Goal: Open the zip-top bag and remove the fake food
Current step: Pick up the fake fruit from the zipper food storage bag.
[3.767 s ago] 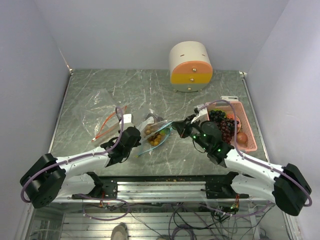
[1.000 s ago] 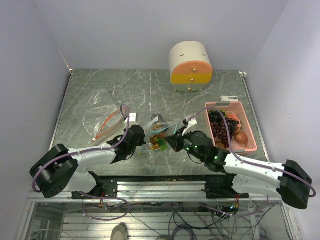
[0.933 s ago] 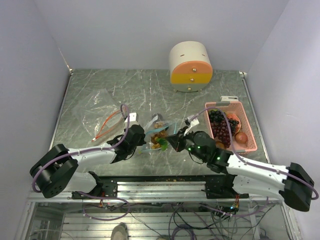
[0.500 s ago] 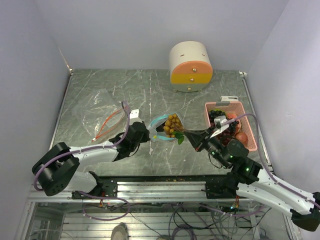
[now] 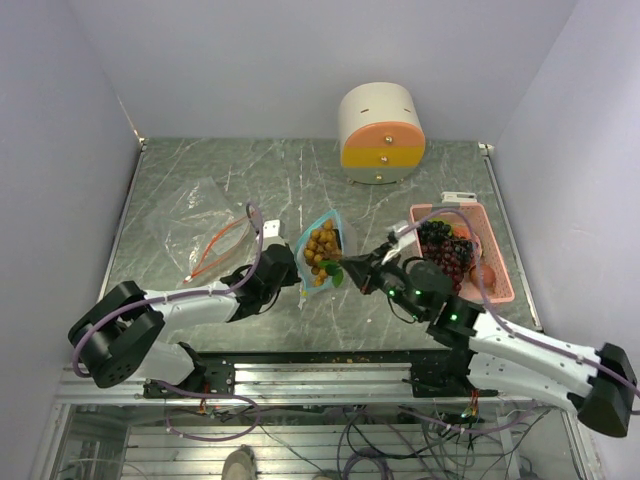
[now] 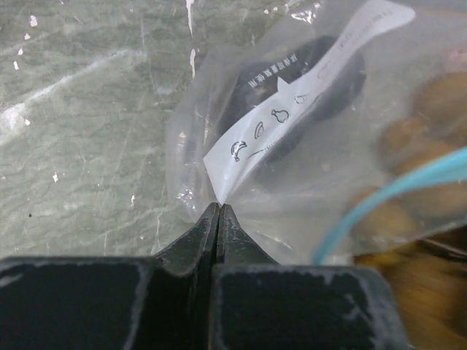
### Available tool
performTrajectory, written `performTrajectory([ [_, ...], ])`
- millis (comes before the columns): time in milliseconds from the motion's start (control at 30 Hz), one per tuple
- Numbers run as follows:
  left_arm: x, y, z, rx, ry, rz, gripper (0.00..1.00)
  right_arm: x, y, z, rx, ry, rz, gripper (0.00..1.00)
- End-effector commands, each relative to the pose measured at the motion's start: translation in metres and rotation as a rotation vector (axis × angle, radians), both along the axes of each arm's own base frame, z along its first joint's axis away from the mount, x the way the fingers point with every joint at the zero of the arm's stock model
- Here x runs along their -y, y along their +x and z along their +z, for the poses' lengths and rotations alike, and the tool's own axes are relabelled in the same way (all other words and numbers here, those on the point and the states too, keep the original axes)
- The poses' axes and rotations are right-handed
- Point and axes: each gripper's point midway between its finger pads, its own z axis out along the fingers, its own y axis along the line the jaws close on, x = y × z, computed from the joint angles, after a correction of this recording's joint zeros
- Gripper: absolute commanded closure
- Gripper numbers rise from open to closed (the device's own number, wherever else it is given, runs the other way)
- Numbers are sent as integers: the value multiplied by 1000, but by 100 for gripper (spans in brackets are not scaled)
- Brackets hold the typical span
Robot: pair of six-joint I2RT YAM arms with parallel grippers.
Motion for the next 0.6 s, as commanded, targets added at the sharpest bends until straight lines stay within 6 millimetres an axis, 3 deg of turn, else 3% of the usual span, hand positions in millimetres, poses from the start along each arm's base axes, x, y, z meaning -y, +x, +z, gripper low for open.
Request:
performTrajectory([
  [0, 1, -1, -2, 8, 51, -8, 93, -26, 8, -4, 1, 74, 39, 100],
  [133, -5, -3, -7, 4, 71, -1, 93, -41, 10, 5, 1, 102, 70, 100],
  [367, 0, -2, -8, 3, 62, -9, 93, -45, -6, 55, -71, 320, 129, 100],
  [567, 3, -1, -7, 6, 61, -15, 93, -25, -32, 87, -30, 463, 198, 100],
])
